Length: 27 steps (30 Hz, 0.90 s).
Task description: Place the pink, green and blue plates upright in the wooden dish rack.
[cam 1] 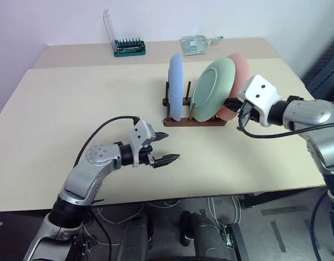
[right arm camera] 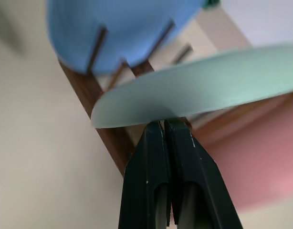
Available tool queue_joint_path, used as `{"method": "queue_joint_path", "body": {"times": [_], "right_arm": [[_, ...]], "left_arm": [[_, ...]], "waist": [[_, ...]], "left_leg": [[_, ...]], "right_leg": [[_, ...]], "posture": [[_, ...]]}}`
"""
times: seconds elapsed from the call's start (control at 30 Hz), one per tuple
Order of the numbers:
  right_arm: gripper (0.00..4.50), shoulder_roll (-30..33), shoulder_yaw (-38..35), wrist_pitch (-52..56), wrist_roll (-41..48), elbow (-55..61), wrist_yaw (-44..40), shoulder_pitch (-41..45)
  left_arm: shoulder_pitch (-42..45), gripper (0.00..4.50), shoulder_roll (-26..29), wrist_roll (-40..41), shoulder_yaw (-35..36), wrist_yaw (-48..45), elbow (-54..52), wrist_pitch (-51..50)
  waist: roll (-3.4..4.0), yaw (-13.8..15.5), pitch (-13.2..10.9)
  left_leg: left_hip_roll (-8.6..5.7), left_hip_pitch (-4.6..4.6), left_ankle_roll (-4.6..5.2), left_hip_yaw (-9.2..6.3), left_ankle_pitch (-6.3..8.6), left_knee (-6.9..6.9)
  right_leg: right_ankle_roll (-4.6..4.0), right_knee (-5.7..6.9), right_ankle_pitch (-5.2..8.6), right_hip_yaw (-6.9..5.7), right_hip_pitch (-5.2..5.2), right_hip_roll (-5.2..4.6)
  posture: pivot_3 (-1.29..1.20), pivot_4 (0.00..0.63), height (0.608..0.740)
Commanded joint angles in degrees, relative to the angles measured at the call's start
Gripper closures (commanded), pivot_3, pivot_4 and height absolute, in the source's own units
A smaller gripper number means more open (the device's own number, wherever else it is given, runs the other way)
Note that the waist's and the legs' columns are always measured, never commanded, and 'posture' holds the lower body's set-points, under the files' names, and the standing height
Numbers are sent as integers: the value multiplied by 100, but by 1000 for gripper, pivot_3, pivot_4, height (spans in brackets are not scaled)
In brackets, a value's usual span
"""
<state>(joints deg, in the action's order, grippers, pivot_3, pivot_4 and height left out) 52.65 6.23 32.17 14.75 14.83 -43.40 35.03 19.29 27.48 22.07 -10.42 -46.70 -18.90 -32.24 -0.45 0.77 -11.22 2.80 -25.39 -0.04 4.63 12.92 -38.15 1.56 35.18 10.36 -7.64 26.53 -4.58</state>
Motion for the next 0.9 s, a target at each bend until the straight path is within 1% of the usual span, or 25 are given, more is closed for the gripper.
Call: {"method": "queue_joint_path", "body": {"times": [0.03, 0.2, 0.27, 0.33, 0.4, 0.47, 0.53, 0.6, 0.7, 0.83, 0.9], "right_arm": [[4445, -56, -128, -122, -39, 261, -140, 166], [4445, 84, -294, -114, -237, 174, -151, 98], [4445, 257, -577, -158, -189, 195, -263, -131], [4445, 408, -984, -176, 75, 351, -544, -475], [4445, 596, -1334, -86, 339, 549, -879, -904], [4445, 785, -1854, 23, 632, 885, -1346, -1835], [4445, 812, -2265, -20, 735, 997, -1579, -2640], [4445, 611, -2430, -147, 722, 695, -1391, -2830], [4445, 163, -2333, -456, 480, 96, -858, -2717], [4445, -221, -2362, -676, 534, -277, -676, -2673], [4445, -462, -2259, -912, 360, -553, -458, -2682]], "left_arm": [[-51, 386, -10, 108, 77, 81, -278, -59], [-74, 386, -18, 124, 55, 117, -280, -77], [-47, 386, -18, 131, 55, 104, -233, -73], [-11, 386, -3, 121, 82, 93, -162, -59], [16, 386, 29, 114, 131, 88, -95, -46], [11, 386, 192, 24, 329, 94, 127, 61], [-32, 386, 385, -68, 540, 125, 363, 181], [-130, 386, 567, -129, 724, 141, 538, 286], [-421, 386, 903, -371, 1134, 201, 1042, 693], [-659, 386, 976, -387, 1456, 319, 1297, 897], [-837, 386, 962, -430, 1557, 391, 1360, 992]], "waist": [[0, 11, 0], [0, 7, 0], [0, 16, 0], [-1, 56, 0], [-1, 92, 0], [-5, 144, 3], [-6, 158, 3], [1, 136, 1], [-3, 99, 3], [-2, 123, 3], [-3, 158, 4]], "left_leg": [[0, 0, 0, -1, 0, 0], [-2, 1, 0, -2, 0, -3], [-2, 0, 0, -2, 0, -3], [-3, 0, 0, -3, 0, -3], [-5, 1, 0, -1, 0, -3], [-4, 2, 0, -1, 0, -3], [0, 5, -1, -6, 1, -1], [4, 7, -1, -11, 0, -4], [4, 18, -3, -4, 2, -9], [5, 18, -4, -8, 3, 1], [4, 9, -4, -8, 2, 3]], "right_leg": [[0, 0, 0, 0, -1, 0], [-1, 1, 1, -1, -4, -2], [-1, 1, 1, -1, -3, -2], [-1, 0, 1, -3, -5, -3], [0, -1, 1, -2, -6, -3], [0, 0, 1, -1, -6, -2], [-2, 0, 2, -8, -10, 4], [-5, 0, 4, -13, -11, 4], [-5, -2, 1, -14, -11, -5], [-9, -1, 2, -17, -5, -4], [-9, -1, 2, -17, 0, -5]], "posture": [[0, 150, 730], [0, 150, 730], [0, 150, 730], [0, 150, 730], [0, 150, 730], [0, 150, 730], [0, 150, 730], [0, 150, 730], [0, 150, 730], [0, 150, 730], [0, 150, 730]]}}
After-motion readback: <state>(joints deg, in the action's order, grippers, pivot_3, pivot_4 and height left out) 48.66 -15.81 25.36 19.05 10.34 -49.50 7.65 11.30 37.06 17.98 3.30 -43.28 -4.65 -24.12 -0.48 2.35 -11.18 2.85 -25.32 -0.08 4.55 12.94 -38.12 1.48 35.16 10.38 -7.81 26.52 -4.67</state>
